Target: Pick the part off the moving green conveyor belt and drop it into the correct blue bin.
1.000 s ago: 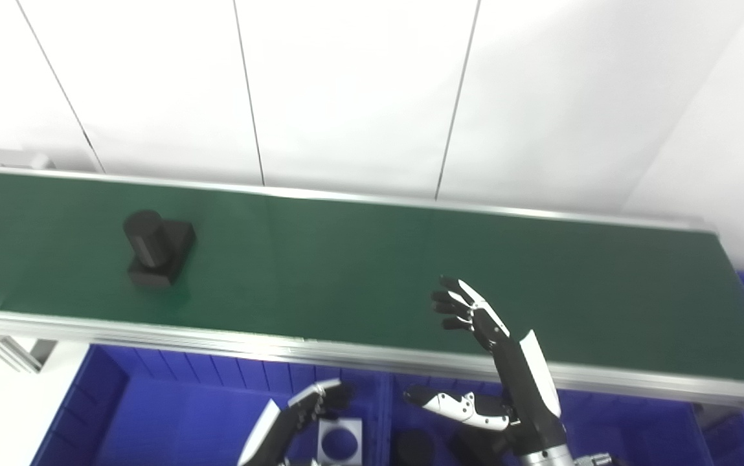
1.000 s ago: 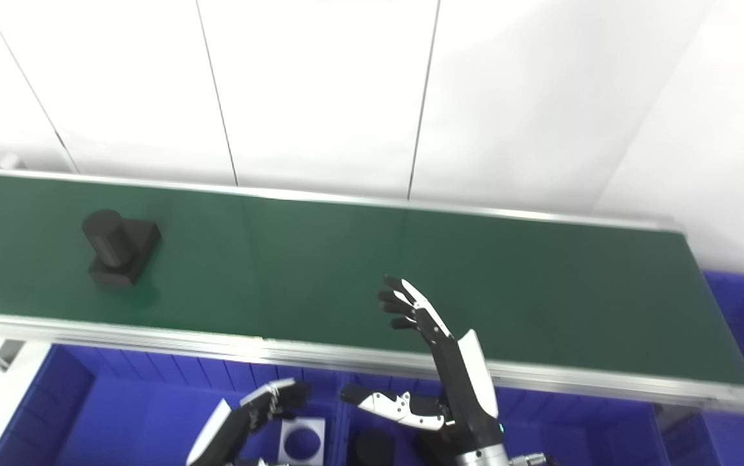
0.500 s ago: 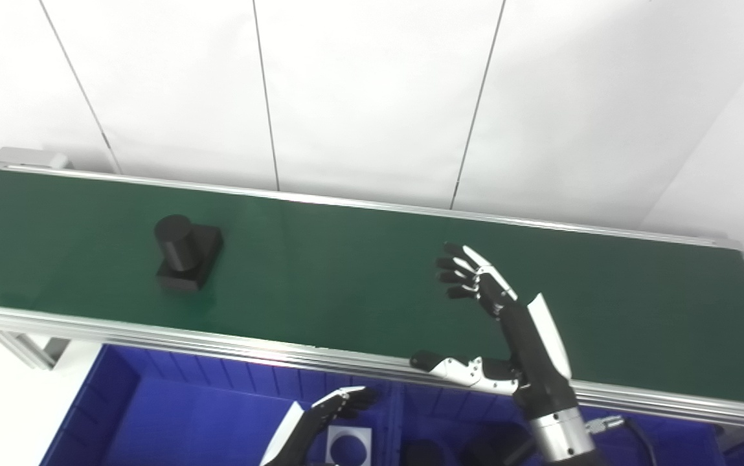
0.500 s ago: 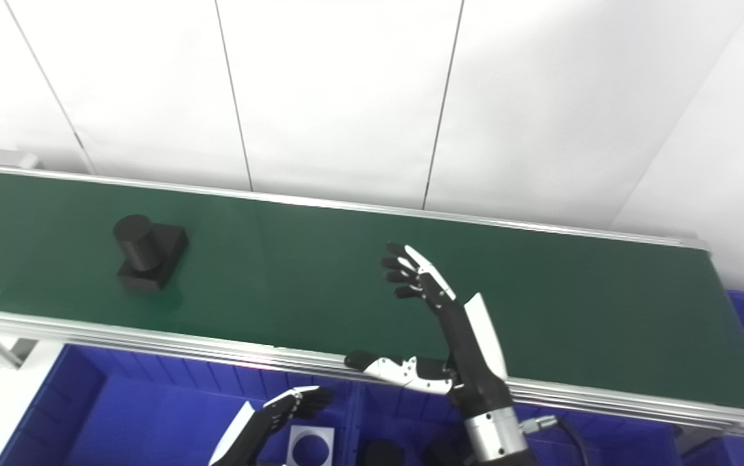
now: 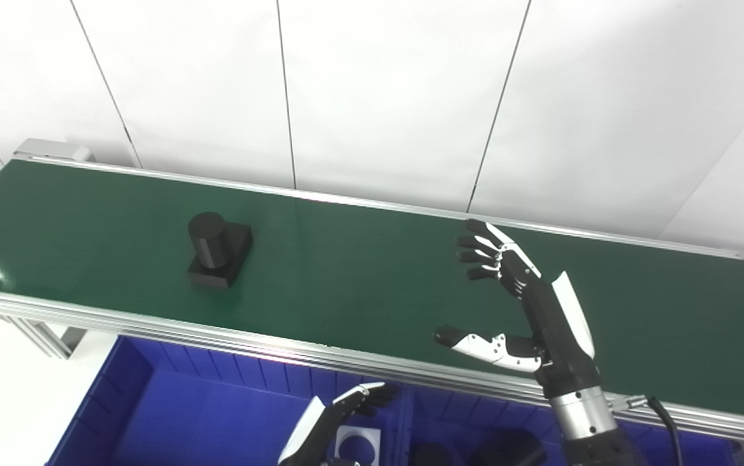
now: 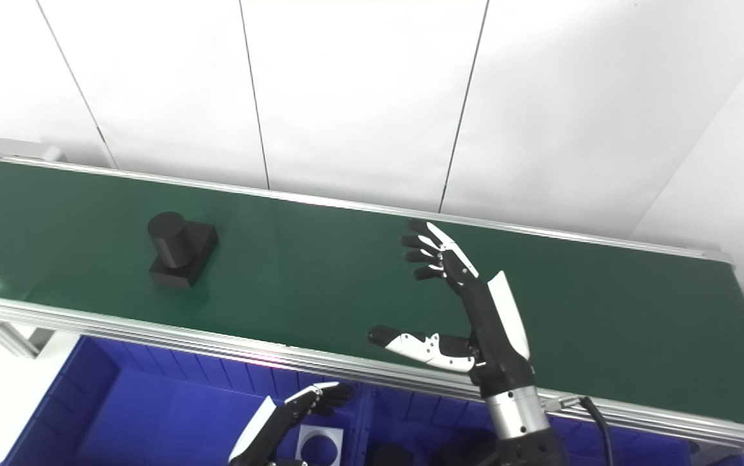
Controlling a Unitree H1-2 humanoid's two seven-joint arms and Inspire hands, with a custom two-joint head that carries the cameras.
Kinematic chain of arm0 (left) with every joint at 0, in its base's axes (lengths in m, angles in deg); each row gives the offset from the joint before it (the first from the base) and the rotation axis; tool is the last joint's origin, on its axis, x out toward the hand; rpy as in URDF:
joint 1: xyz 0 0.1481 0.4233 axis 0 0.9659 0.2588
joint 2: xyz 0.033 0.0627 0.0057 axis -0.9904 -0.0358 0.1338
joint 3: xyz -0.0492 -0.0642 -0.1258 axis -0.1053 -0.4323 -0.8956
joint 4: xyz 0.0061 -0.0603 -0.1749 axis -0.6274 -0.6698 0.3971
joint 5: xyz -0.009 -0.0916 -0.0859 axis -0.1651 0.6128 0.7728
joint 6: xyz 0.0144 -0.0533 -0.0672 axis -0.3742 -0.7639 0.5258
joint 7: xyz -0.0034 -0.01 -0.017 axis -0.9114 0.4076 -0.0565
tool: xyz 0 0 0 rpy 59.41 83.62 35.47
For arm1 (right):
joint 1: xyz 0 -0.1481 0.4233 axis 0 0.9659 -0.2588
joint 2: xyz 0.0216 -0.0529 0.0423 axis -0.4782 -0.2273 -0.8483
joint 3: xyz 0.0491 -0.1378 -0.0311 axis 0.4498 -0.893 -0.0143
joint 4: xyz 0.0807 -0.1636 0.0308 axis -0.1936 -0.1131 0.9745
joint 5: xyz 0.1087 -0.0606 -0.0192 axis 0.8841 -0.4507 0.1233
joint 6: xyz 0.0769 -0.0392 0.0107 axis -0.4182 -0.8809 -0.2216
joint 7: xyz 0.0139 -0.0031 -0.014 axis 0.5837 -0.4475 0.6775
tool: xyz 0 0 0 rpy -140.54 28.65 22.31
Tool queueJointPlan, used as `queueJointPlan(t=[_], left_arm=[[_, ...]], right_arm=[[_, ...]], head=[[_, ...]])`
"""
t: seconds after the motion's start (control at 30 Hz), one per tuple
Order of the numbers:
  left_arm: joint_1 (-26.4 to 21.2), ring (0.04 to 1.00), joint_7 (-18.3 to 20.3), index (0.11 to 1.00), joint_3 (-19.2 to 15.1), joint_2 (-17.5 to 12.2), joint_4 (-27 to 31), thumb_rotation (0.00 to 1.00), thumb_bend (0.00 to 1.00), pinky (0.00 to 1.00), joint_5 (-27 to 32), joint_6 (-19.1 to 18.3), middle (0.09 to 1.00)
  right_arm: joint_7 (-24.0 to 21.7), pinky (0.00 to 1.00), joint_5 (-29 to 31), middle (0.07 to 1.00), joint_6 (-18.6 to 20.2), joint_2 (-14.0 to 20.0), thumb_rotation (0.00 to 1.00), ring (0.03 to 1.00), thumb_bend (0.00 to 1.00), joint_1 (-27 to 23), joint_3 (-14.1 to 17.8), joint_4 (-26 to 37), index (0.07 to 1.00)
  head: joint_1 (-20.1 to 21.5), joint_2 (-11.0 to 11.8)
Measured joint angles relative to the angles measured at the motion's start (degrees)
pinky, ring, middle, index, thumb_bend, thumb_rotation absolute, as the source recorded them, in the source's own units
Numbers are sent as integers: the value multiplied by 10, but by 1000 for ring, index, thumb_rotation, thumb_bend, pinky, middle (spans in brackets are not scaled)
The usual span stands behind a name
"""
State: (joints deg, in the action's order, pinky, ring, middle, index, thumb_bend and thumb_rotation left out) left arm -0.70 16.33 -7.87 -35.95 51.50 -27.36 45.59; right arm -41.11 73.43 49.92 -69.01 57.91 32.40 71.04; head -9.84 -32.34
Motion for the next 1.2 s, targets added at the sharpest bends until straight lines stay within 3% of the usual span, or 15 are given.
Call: queueJointPlan(t=[0.7,1.2], left_arm=[[-5,786,-9,800,5,14,-8,308,805,743,0,0,808],[-8,791,-14,801,5,16,-13,306,803,754,0,0,809]], right_arm=[[-14,675,9,809,8,17,363,766,709,-24,12,0,892],[-35,676,-20,815,51,17,349,790,713,-72,-6,-28,887]], head=[[-1,1],[8,1]])
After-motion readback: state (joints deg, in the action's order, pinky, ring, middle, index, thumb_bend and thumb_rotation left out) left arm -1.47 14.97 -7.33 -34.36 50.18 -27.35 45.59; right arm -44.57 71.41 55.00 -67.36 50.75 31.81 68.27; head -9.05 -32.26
